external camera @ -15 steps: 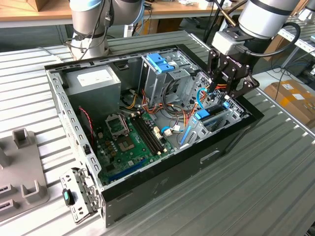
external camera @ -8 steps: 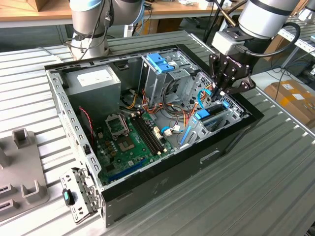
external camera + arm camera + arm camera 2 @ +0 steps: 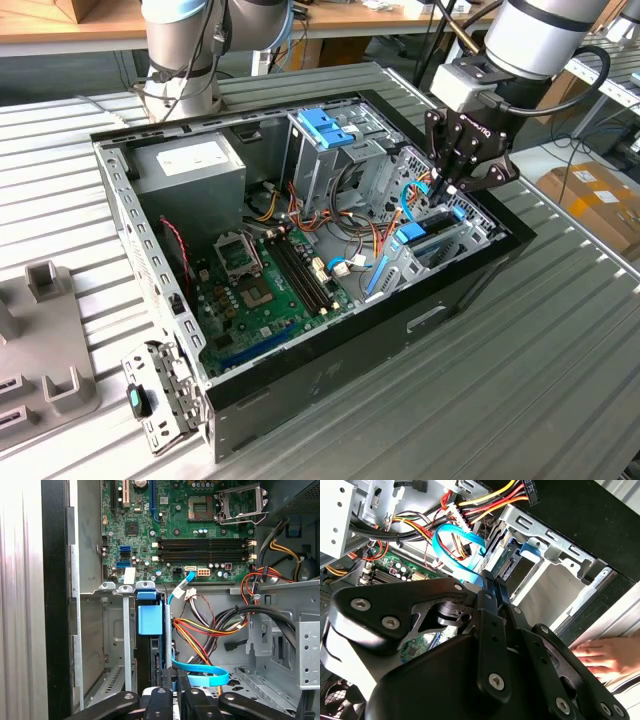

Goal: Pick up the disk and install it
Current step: 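Insert the first disk wire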

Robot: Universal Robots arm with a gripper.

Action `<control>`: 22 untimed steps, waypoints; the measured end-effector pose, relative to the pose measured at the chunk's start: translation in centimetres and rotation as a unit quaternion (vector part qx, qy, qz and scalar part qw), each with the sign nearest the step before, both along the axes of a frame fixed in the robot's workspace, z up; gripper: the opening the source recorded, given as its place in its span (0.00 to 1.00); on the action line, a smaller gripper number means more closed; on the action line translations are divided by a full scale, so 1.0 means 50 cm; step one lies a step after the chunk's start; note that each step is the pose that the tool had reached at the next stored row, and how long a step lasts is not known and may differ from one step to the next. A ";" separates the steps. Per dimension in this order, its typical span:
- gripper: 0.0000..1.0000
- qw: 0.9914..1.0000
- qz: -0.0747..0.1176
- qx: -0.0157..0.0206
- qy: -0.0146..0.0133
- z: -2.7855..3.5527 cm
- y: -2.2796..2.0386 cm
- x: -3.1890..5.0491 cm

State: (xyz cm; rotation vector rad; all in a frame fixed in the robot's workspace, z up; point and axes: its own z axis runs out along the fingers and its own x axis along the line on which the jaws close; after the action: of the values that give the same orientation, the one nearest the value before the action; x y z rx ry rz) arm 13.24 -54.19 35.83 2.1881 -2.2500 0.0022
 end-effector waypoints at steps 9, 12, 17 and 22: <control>0.16 1.000 0.006 0.000 -0.001 0.000 0.0000 -0.002; 0.16 1.000 0.006 0.000 -0.001 0.000 0.0000 -0.002; 0.16 1.000 0.006 0.000 -0.001 0.000 0.0000 -0.002; 0.16 1.000 0.006 0.000 -0.004 -0.001 0.0000 -0.003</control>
State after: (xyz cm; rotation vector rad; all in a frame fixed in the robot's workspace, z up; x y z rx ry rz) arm 13.07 -54.19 35.79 2.2064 -2.2406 0.0109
